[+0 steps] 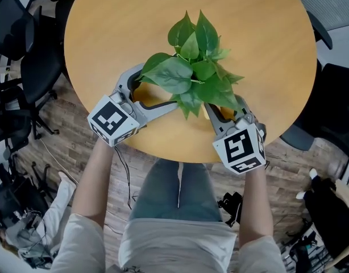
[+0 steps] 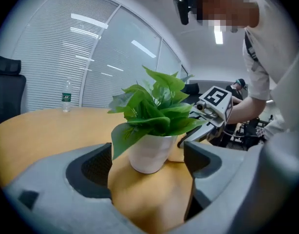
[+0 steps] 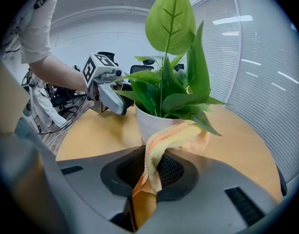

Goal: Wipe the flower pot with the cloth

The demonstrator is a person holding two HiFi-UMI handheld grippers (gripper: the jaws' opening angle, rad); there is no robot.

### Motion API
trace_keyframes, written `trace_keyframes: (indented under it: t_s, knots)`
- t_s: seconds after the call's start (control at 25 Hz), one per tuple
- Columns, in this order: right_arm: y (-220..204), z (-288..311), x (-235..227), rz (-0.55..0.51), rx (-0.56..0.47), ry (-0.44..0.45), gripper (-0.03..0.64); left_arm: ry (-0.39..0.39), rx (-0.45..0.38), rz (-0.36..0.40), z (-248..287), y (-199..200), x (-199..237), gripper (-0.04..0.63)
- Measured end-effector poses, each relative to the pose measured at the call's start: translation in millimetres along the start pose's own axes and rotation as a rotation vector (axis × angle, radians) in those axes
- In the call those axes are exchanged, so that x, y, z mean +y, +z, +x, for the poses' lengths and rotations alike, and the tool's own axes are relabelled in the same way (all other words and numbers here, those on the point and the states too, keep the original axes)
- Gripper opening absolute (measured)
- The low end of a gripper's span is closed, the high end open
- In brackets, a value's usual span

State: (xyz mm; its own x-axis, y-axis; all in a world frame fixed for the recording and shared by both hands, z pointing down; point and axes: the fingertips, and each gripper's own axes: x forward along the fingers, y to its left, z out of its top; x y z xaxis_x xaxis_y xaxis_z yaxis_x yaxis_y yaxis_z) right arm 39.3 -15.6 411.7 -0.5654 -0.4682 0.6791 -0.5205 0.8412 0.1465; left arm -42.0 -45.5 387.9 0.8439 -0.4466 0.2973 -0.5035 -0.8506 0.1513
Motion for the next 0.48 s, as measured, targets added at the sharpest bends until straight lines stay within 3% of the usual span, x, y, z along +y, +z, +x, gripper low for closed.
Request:
trace_keyframes:
  t_s: [0.28, 0.48]
  knots:
    - [-2, 2, -2, 0.028, 0.012, -0.003, 0.054, -0.160, 0.032, 0.100, 14, 11, 6, 0.459]
    - [-1, 4, -3, 0.030, 0.013, -0.006, 0.054, -0.276, 0.006, 0.111, 18, 19, 1, 0.459]
